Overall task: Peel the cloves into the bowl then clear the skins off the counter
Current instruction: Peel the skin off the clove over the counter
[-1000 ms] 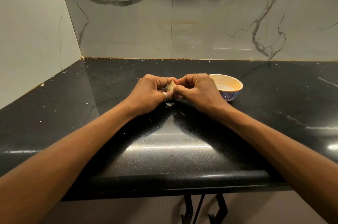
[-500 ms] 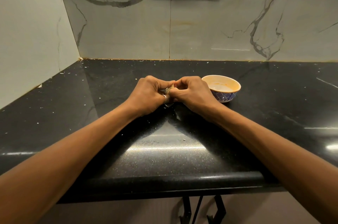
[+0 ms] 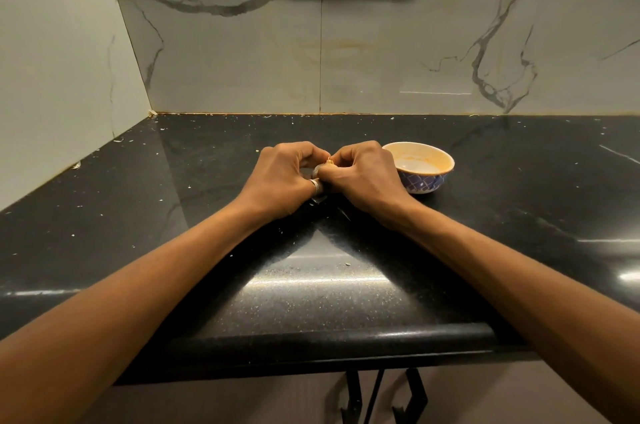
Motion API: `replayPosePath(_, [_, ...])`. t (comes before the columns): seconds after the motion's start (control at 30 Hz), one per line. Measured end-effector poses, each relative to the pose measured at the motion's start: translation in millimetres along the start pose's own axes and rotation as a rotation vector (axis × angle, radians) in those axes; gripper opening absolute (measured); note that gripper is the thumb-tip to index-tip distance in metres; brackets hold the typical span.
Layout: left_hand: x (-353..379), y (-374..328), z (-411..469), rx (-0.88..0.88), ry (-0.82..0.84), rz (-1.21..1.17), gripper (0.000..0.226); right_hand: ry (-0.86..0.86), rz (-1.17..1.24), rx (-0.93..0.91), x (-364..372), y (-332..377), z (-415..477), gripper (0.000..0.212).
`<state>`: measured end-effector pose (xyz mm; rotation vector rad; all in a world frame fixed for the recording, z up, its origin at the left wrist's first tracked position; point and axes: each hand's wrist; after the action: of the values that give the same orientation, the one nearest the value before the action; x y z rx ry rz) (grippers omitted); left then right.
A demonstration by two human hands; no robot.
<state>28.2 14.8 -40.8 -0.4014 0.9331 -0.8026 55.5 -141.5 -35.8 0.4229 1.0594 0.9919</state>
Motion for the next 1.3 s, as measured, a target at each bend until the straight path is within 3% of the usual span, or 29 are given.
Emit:
replayPosePath(0.3, [1, -6, -4, -0.007, 0.027, -0.080, 0.050, -0.010, 0.048, 0.039, -1, 1, -1, 0.012])
replayPosePath(0.6, [-3, -2, -1, -0.017, -0.068, -0.027, 0.023, 0.066, 0.156, 0.102, -3, -1, 0, 0.013])
replayPosePath(1.3, [-2, 10, 5, -0.100, 0.045, -0.079, 0.030, -0.015, 0.107, 0.085, -6, 3, -4, 0.020])
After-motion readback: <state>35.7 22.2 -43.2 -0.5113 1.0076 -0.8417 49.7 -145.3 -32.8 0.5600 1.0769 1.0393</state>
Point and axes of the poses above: each hand's wrist, its own z-axis towards the middle knuckle, its own x-axis out of the palm, y = z × x, and after that the axes turned 4 degrees about -y, right-handed
